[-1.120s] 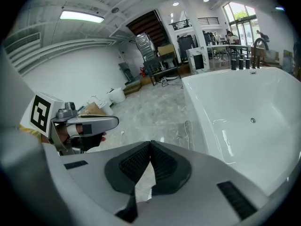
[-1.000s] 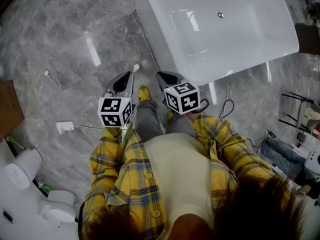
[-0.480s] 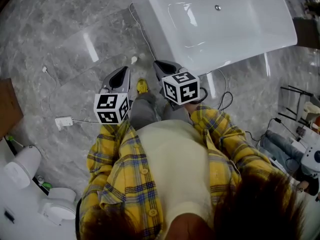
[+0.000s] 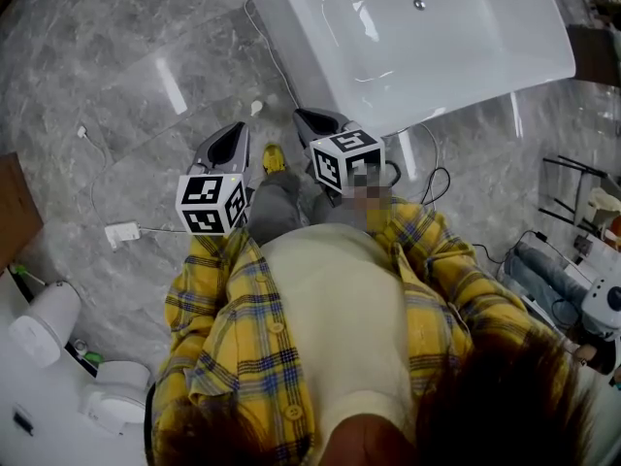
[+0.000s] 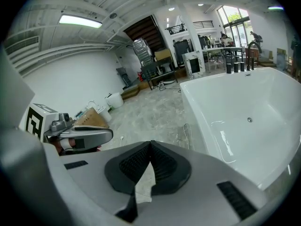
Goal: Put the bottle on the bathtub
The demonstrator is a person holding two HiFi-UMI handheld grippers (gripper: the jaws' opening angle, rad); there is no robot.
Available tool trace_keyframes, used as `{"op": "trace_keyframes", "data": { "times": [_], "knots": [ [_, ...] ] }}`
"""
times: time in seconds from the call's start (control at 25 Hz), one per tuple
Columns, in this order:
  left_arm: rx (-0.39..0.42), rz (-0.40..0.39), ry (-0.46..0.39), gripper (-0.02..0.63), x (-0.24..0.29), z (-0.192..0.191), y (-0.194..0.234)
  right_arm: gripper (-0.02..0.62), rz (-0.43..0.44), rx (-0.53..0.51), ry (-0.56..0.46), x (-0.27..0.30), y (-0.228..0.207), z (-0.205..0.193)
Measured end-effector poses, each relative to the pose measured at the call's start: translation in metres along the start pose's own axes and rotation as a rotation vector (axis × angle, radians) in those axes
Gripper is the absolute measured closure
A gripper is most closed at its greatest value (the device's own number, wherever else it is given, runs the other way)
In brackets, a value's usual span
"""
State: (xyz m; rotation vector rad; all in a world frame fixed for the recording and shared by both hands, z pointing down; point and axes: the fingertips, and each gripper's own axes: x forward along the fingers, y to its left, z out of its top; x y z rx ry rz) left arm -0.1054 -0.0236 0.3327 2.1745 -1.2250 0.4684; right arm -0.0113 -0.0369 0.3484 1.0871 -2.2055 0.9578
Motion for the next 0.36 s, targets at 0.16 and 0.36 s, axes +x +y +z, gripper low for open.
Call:
{"op": "trace_keyframes", "data": {
  "times": [0.16, 0.36],
  "knots": [
    [-0.001, -0.012, 0.005, 0.597, -0.0002, -0.0034, 0.0011, 0.581, -0.007, 0.005, 0.011, 0.0028, -0.001, -0.0038],
    [0.021, -0.025, 0.013, 0.595, 0.0032, -0.0057, 0.0033, 0.583, -0.011, 0.004, 0.016, 0.0067, -0.003, -0.004]
  ]
}}
